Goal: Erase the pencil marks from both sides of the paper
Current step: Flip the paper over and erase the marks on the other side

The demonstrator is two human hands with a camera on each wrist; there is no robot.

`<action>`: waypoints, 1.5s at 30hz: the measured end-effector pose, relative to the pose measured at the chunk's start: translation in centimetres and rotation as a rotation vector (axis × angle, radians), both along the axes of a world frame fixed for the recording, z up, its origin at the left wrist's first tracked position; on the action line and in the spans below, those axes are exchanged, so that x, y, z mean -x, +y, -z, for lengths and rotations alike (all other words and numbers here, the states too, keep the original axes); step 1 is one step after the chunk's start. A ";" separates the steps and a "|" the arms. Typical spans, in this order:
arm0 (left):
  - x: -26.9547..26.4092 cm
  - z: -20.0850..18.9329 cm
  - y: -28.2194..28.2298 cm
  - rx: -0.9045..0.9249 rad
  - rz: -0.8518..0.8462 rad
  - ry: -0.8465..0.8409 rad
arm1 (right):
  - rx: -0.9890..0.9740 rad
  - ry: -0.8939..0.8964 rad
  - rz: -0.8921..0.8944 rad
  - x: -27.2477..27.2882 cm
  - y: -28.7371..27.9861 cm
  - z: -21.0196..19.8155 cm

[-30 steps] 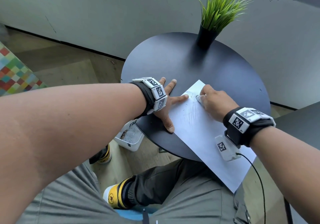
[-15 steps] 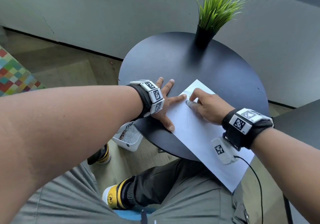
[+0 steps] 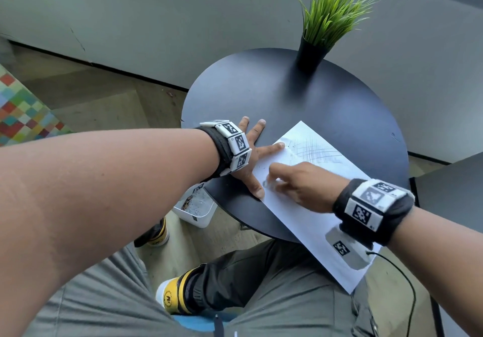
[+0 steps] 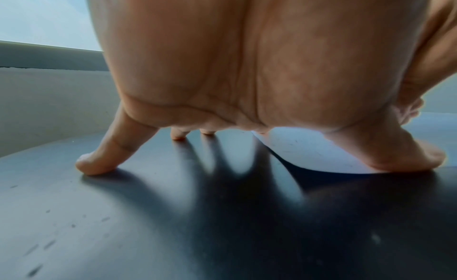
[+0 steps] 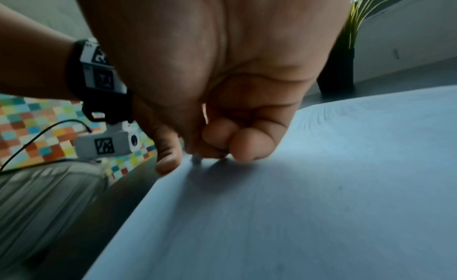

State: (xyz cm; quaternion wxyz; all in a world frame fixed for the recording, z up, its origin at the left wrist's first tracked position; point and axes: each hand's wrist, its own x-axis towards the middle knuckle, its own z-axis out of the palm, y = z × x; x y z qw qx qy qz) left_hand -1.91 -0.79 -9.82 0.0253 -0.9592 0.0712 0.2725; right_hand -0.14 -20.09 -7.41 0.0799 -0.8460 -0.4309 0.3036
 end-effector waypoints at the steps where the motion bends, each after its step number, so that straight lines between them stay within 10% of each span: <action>1: 0.0 -0.1 0.0 0.000 0.003 -0.004 | -0.007 -0.012 0.032 -0.5 -0.1 -0.1; 4: 0.0 -0.1 0.1 0.000 0.000 -0.009 | -0.096 -0.109 0.216 -2.2 -0.7 0.1; 9: 0.1 -0.2 0.0 0.000 -0.007 0.007 | -0.012 -0.024 -0.030 0.1 -0.3 0.3; 14: 0.1 -0.1 0.1 -0.011 -0.001 -0.003 | -0.101 -0.128 0.268 -1.6 0.1 0.1; 19: 0.2 -0.2 -0.1 -0.001 -0.009 -0.002 | -0.006 0.023 0.048 0.5 0.6 0.0; 23: 0.1 0.0 0.1 0.002 -0.010 -0.003 | -0.129 -0.117 0.288 -1.1 1.0 0.4; 36: 0.1 -0.2 -0.1 -0.001 -0.011 0.015 | 0.054 0.046 0.008 0.5 -0.1 -0.5; 41: 0.1 -0.2 0.2 0.017 -0.008 0.002 | -0.079 -0.107 0.262 -1.5 -0.4 -0.5; 45: 0.1 -0.1 0.0 -0.001 -0.004 0.000 | 0.017 0.051 -0.015 0.8 -0.6 0.1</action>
